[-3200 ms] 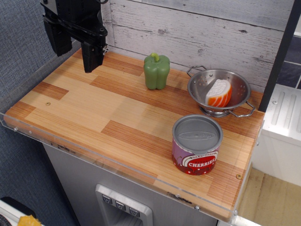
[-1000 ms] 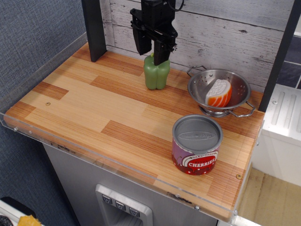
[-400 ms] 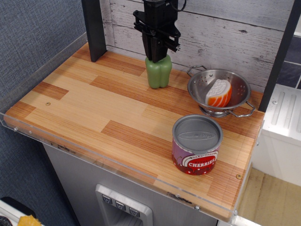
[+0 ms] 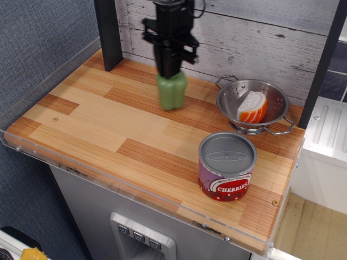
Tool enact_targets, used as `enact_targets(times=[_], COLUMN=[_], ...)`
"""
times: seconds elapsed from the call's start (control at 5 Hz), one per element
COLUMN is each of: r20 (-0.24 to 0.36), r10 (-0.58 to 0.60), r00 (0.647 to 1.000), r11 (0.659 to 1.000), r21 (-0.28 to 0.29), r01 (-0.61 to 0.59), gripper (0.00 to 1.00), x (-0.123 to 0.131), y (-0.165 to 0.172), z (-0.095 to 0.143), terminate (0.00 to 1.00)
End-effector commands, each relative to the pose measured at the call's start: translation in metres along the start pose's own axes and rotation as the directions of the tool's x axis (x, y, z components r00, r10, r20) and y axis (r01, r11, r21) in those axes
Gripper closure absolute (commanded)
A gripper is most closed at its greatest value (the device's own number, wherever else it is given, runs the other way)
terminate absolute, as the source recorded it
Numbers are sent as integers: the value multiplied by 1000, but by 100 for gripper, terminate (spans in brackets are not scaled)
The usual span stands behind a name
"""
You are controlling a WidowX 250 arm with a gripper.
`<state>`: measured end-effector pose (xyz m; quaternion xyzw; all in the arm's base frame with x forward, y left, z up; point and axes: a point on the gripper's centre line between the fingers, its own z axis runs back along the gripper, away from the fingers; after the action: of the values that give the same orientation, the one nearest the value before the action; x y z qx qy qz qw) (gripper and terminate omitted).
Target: Move the capsicum shape to the front corner of the table
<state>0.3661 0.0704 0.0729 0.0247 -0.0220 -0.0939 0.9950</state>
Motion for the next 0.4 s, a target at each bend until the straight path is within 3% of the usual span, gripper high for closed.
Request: enact_targets(times=[0.0,0.2], r20=[0,3], r10=[220,257], r00=[976,966], r11=[971,961], r21=[92,104], r01=[-219,-256], gripper=[100,100], x=[-46,-65], y=[26,37], z=[40,43], terminate=[0,0])
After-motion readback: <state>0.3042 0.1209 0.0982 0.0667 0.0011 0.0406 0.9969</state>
